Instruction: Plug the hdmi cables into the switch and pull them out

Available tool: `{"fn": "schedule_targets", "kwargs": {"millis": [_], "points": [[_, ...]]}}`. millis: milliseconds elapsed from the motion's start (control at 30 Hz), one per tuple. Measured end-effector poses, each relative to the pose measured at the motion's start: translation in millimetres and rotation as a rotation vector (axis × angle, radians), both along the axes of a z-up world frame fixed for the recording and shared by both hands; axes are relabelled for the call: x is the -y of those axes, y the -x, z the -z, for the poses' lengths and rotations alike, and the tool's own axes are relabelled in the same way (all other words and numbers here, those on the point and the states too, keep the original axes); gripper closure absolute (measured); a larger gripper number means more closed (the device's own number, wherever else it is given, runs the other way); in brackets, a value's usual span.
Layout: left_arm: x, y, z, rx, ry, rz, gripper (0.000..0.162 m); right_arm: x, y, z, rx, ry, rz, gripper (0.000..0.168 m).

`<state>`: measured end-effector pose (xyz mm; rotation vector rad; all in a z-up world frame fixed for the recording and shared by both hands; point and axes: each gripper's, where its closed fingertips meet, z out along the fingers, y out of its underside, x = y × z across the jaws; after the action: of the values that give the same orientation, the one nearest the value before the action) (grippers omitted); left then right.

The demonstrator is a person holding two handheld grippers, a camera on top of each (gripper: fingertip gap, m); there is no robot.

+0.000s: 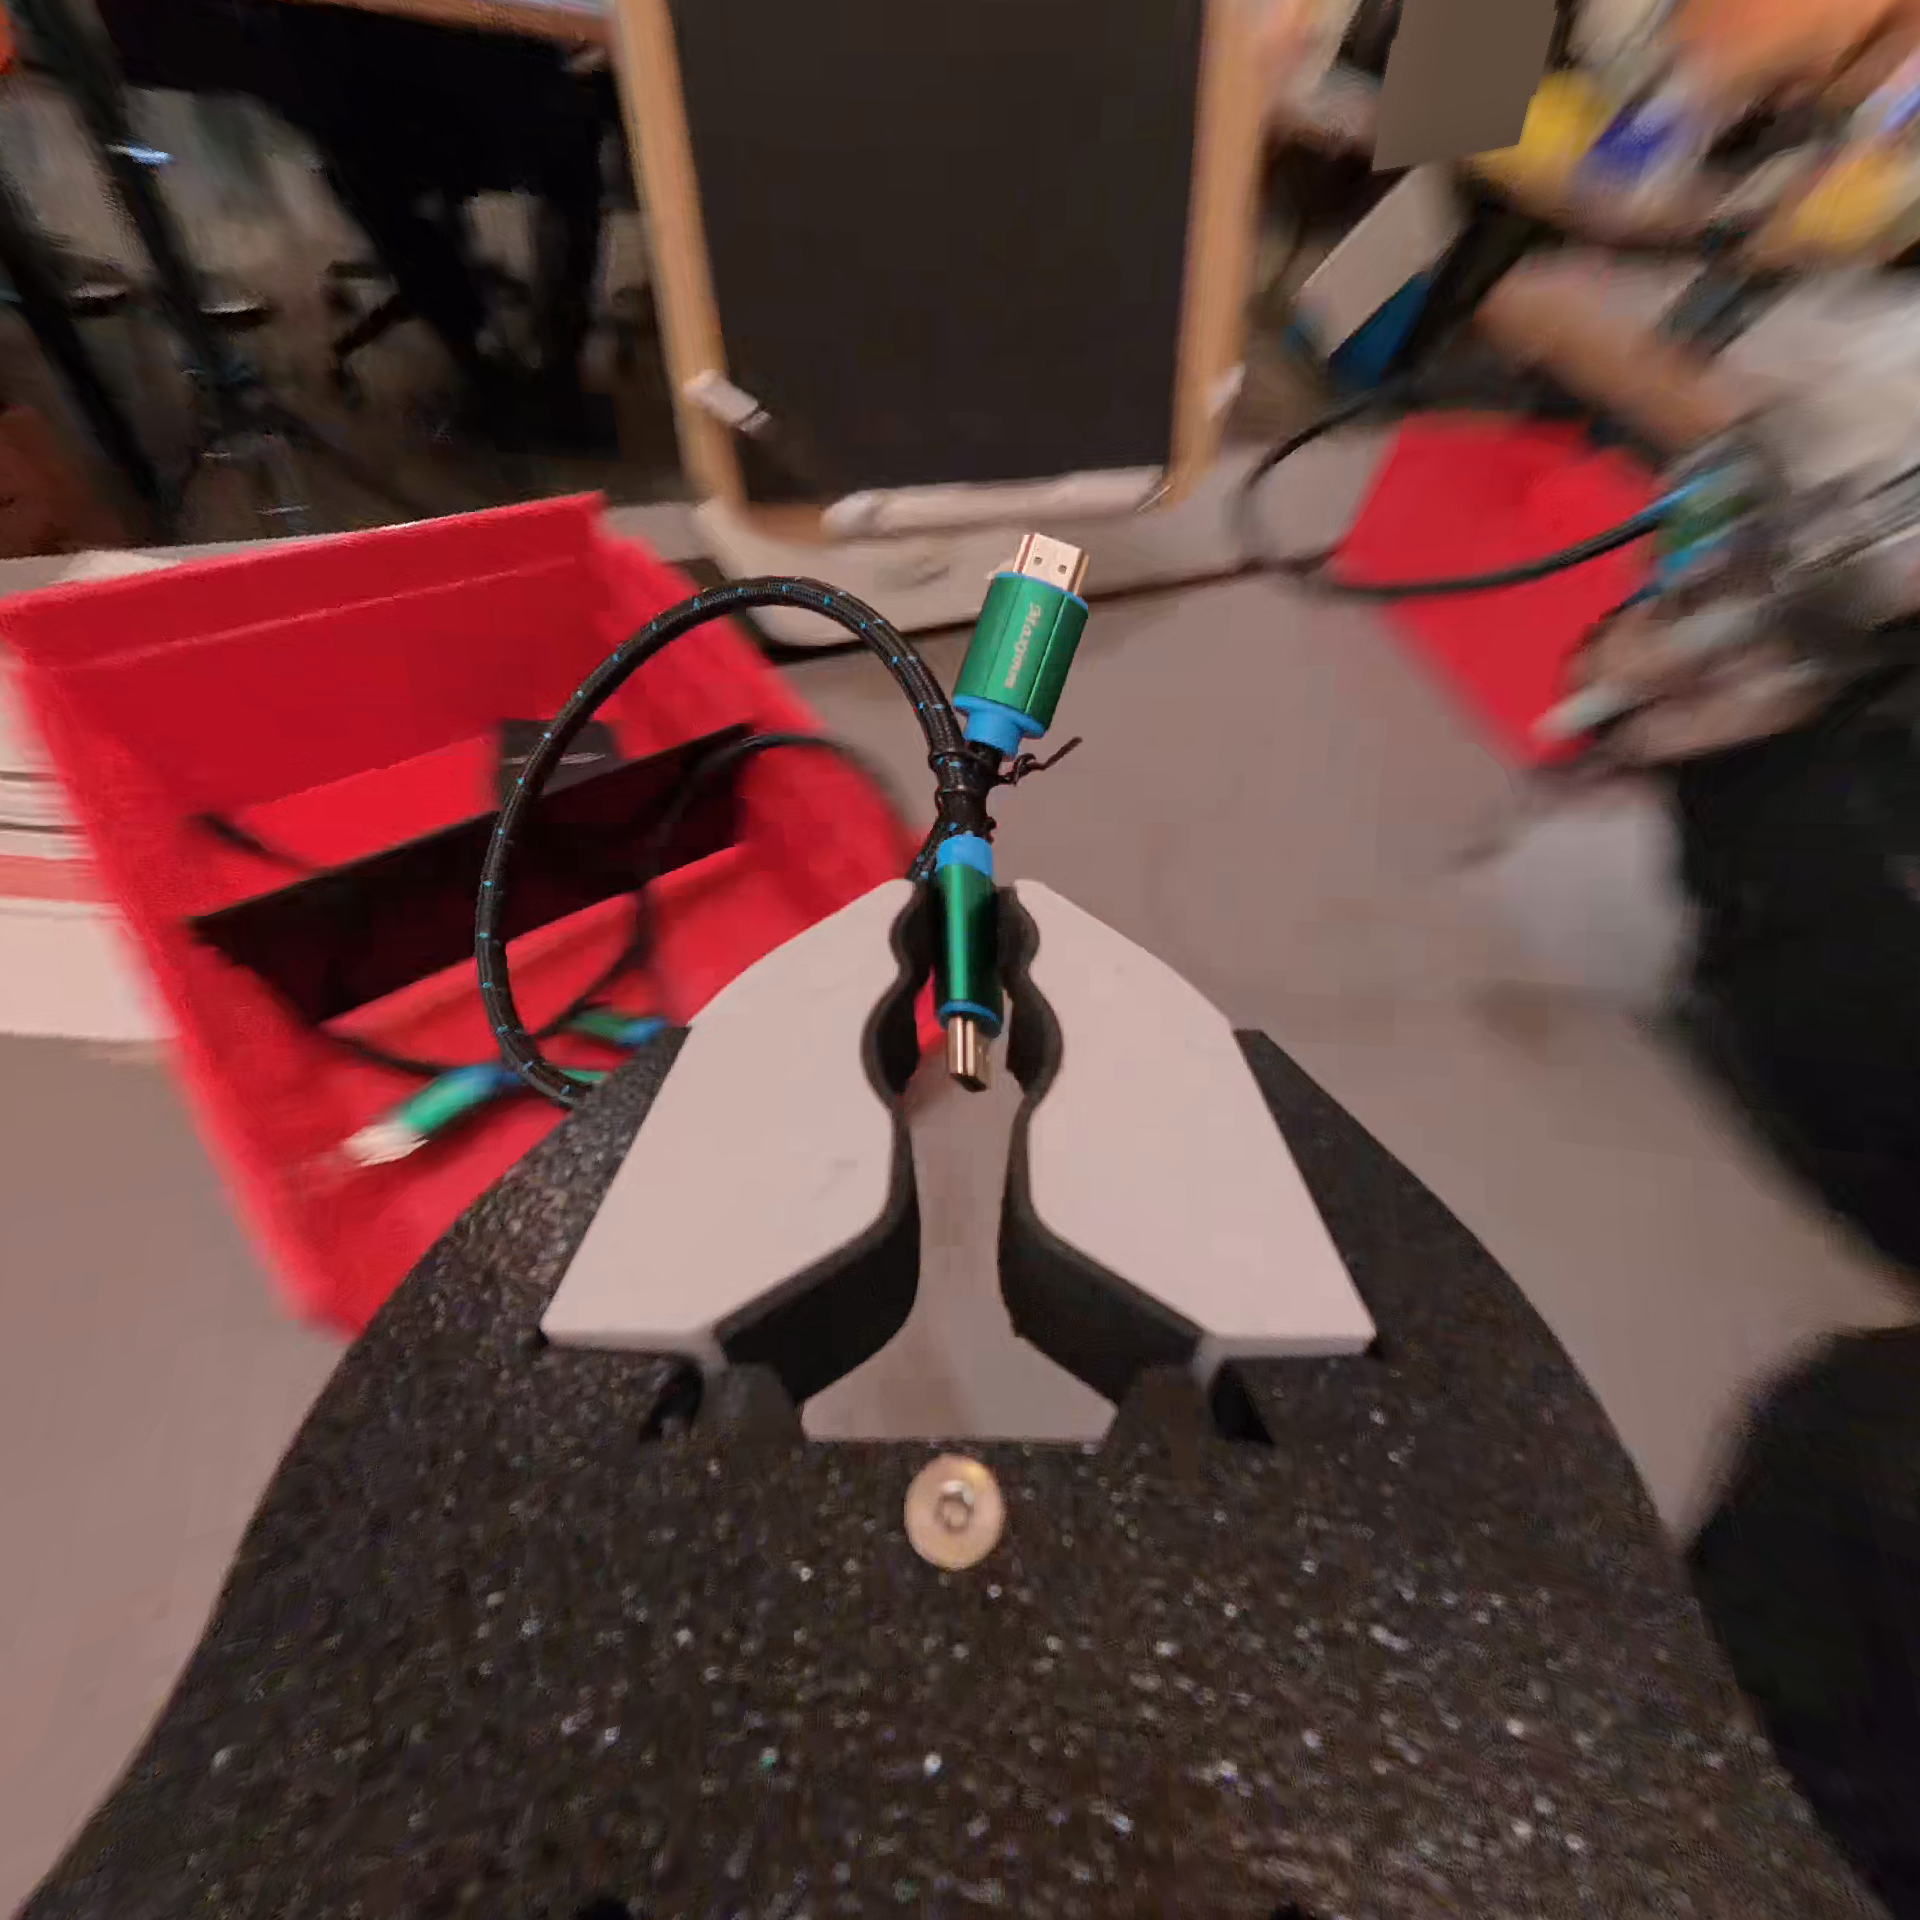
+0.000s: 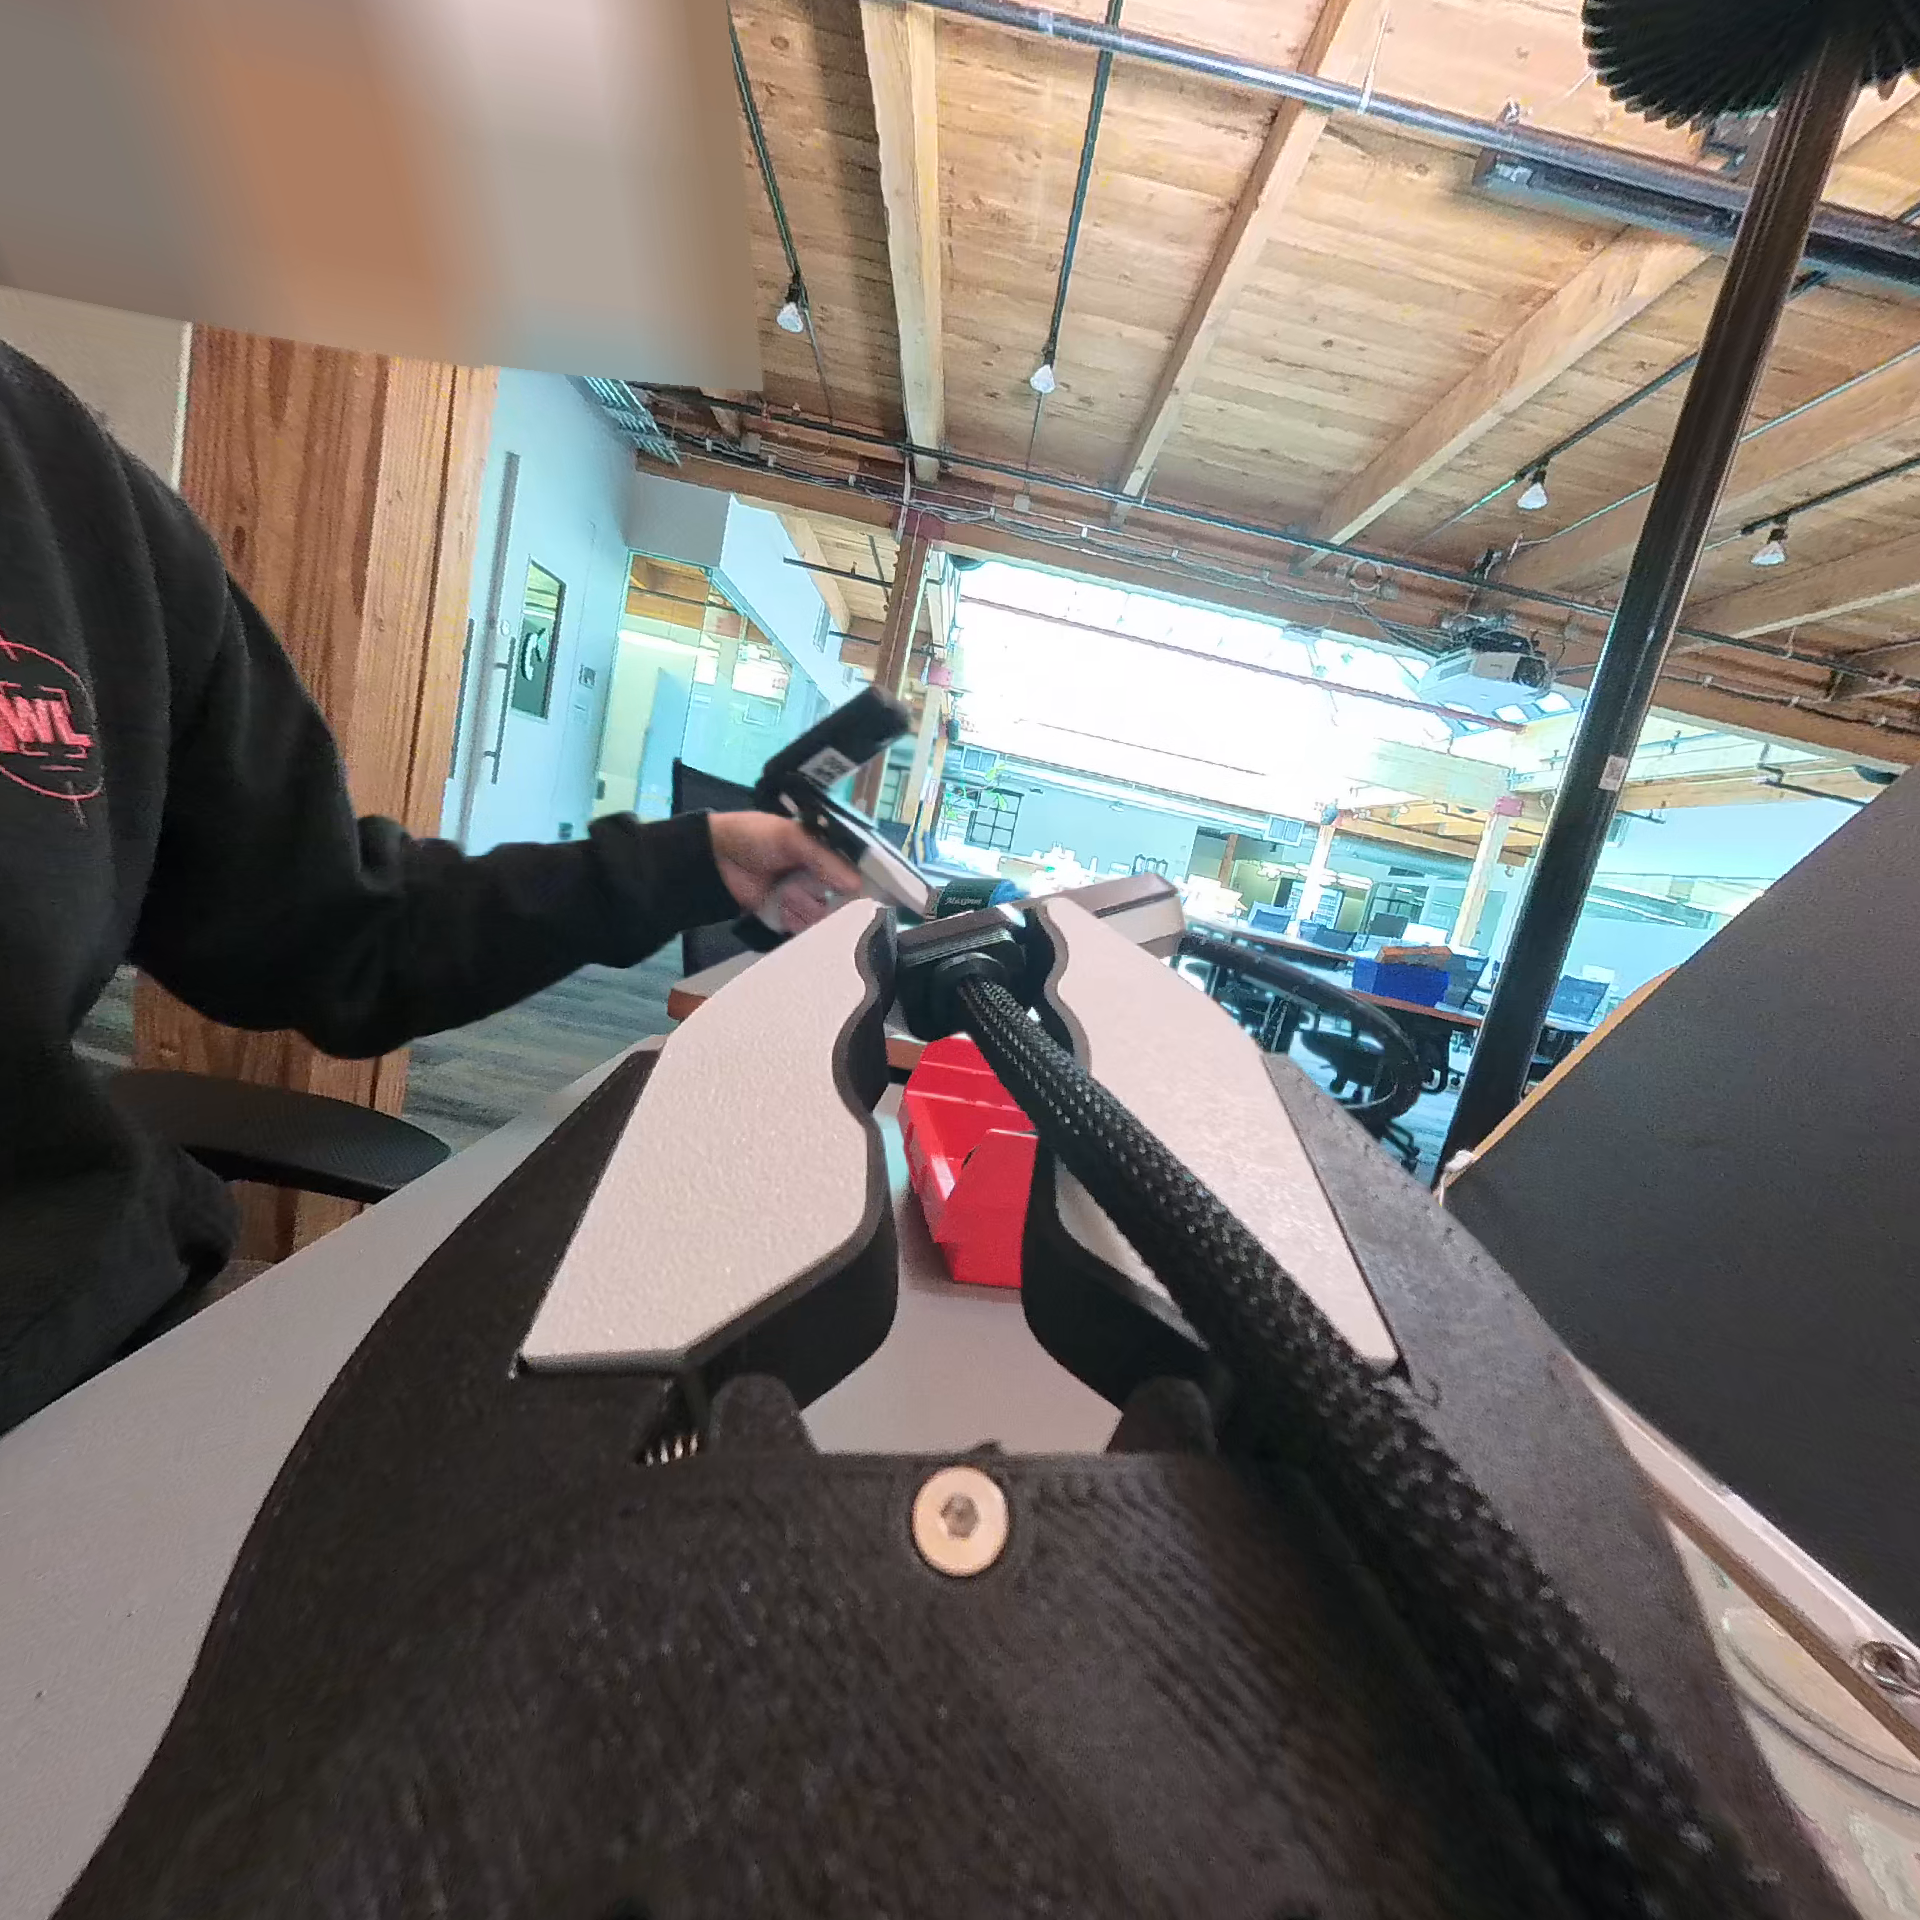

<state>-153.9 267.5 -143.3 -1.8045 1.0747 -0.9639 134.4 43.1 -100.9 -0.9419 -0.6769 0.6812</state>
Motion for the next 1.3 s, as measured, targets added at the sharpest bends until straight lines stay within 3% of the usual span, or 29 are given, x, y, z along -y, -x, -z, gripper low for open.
{"fn": "schedule_targets", "kwargs": {"millis": [33, 167, 367, 567, 700, 800, 867, 933, 1033, 1167, 1300], "points": [[21.2, -4.5, -10.8, 0.087, 0.072, 0.041, 0.15, 1.4, -1.3, -1.2, -0.004, -0.005, 0.0, 0.144], [109.6, -22.1, 1.0, 0.141, 0.211, 0.273, 0.15, 7.6, -5.1, -6.6, -0.023, -0.028, -0.011, 0.144], [193.1, -56.9, 70.1, 0.029, 0.107, 0.455, 0.151, 10.9, -2.8, -9.2, -0.014, -0.04, -0.016, 0.144], [218.9, -84.7, 109.0, 0.161, 0.151, 0.529, 0.151, 8.1, 1.8, -5.3, -0.001, -0.028, -0.024, 0.144], [217.5, -97.7, 103.3, 0.344, 0.251, 0.49, 0.151, 7.9, 2.1, -4.6, 0.005, -0.026, -0.024, 0.144], [207.0, -103.5, 91.7, 0.466, 0.211, 0.412, 0.151, 10.5, 0.8, -6.8, 0.0, -0.035, -0.029, 0.144], [200.6, -106.3, 90.4, 0.463, 0.062, 0.349, 0.151, 11.7, 0.0, -8.1, -0.001, -0.04, -0.026, 0.144], [191.0, -108.7, 96.0, 0.367, -0.206, 0.255, 0.151, 12.2, -0.9, -8.8, 0.0, -0.043, -0.023, 0.144], [166.7, -105.9, 117.9, 0.004, -0.77, 0.079, 0.151, 12.9, -1.8, -9.2, -0.002, -0.044, -0.023, 0.144], [161.4, -107.4, 137.8, -0.473, -1.452, 0.067, 0.151, 13.1, -2.0, -9.2, -0.001, -0.045, -0.024, 0.144], [163.0, -115.0, 161.8, -0.635, -1.662, 0.224, 0.151, 13.8, -2.9, -9.5, -0.001, -0.047, -0.022, 0.143]]}}
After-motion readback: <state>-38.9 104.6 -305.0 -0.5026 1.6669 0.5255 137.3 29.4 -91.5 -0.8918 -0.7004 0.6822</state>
